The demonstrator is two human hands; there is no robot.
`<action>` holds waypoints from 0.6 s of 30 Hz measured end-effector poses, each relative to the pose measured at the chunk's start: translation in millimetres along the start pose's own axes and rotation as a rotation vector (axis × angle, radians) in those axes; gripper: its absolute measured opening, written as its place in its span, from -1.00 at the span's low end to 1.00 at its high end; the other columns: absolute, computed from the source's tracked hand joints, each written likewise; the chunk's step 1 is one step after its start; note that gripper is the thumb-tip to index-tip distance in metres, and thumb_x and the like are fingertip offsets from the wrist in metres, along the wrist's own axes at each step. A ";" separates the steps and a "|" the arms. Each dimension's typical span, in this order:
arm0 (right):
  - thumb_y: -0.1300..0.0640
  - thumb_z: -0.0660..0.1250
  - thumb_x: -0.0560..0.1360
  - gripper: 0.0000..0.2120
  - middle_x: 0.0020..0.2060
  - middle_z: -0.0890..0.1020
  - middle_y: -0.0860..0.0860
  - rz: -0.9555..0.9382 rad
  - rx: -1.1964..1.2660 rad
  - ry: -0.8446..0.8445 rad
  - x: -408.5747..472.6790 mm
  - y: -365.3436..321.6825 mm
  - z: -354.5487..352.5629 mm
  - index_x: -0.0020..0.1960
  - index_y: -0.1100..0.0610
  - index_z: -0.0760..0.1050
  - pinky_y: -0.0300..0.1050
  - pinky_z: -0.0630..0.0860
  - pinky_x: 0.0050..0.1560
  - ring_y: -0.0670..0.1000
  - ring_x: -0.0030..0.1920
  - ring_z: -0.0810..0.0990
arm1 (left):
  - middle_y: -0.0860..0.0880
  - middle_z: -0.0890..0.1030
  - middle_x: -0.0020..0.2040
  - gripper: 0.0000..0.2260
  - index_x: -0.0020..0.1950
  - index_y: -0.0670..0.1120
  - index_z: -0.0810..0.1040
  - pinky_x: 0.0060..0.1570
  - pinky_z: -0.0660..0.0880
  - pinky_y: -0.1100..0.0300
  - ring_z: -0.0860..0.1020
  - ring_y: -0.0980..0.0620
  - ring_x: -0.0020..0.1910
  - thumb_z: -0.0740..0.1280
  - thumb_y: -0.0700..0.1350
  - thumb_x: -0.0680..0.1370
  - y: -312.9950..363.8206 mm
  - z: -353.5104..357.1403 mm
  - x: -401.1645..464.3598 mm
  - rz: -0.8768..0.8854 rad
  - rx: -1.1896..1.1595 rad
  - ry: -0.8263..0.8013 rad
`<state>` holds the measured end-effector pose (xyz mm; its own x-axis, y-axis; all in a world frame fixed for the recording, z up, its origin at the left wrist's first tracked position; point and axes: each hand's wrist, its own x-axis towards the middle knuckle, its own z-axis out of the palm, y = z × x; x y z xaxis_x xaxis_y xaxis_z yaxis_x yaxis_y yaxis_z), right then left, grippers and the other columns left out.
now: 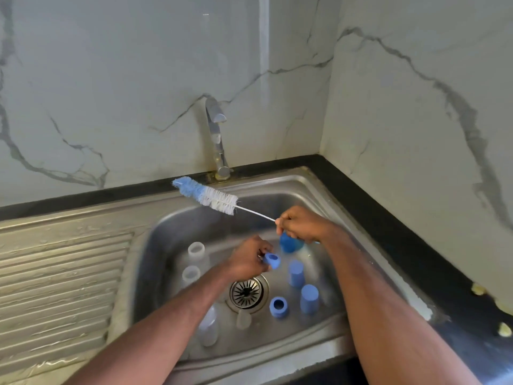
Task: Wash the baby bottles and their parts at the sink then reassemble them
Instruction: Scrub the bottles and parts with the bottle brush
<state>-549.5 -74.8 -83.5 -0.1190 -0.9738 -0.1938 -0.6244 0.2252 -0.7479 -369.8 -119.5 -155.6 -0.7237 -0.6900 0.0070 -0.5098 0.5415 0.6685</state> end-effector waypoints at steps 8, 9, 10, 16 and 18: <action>0.11 0.31 0.62 -0.72 -0.61 0.43 -0.11 -0.001 -0.006 0.031 12.0 6.5 0.1 -0.23 0.11 0.63 -0.34 0.25 -0.58 -0.17 -0.60 0.34 | -0.20 0.51 0.18 -0.61 0.33 -0.21 0.58 -0.01 0.27 0.40 0.51 -0.09 0.12 0.43 -0.25 0.50 -18.9 27.6 30.8 0.052 0.266 -0.269; 0.11 0.31 0.62 -0.73 -0.60 0.44 -0.11 -0.001 -0.013 0.028 12.8 6.1 1.3 -0.22 0.12 0.64 -0.36 0.25 -0.58 -0.19 -0.62 0.34 | -0.21 0.50 0.20 -0.60 0.34 -0.22 0.56 -0.01 0.28 0.40 0.50 -0.11 0.15 0.44 -0.26 0.50 -22.1 28.7 32.1 0.045 0.274 -0.294; 0.11 0.32 0.61 -0.74 -0.57 0.46 -0.10 -0.002 -0.018 0.024 13.5 5.9 1.9 -0.20 0.14 0.66 -0.35 0.26 -0.58 -0.20 -0.61 0.35 | -0.21 0.47 0.20 -0.58 0.34 -0.22 0.54 0.01 0.31 0.36 0.50 -0.11 0.15 0.45 -0.27 0.49 -25.3 29.7 34.1 0.036 0.272 -0.310; 0.07 0.29 0.62 -0.72 -0.48 0.48 -0.04 0.010 -0.024 -0.013 16.0 3.7 4.2 -0.15 0.16 0.67 -0.23 0.27 -0.48 -0.07 -0.49 0.36 | -0.21 0.43 0.19 -0.54 0.31 -0.21 0.48 0.05 0.41 0.19 0.47 -0.14 0.15 0.49 -0.28 0.44 -31.0 34.4 39.5 0.058 0.323 -0.335; 0.08 0.30 0.62 -0.73 -0.54 0.46 -0.09 0.014 -0.026 -0.017 15.5 2.6 4.1 -0.18 0.13 0.65 -0.24 0.27 -0.48 -0.08 -0.52 0.35 | -0.12 0.39 0.17 -0.48 0.34 -0.16 0.45 0.13 0.51 0.08 0.50 -0.11 0.13 0.51 -0.28 0.42 -33.4 34.0 39.3 0.038 0.302 -0.346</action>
<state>-549.8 -89.2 -91.0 -0.1145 -0.9698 -0.2152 -0.6430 0.2374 -0.7281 -397.1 -148.4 -202.9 -0.8310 -0.4938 -0.2562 -0.5557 0.7142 0.4256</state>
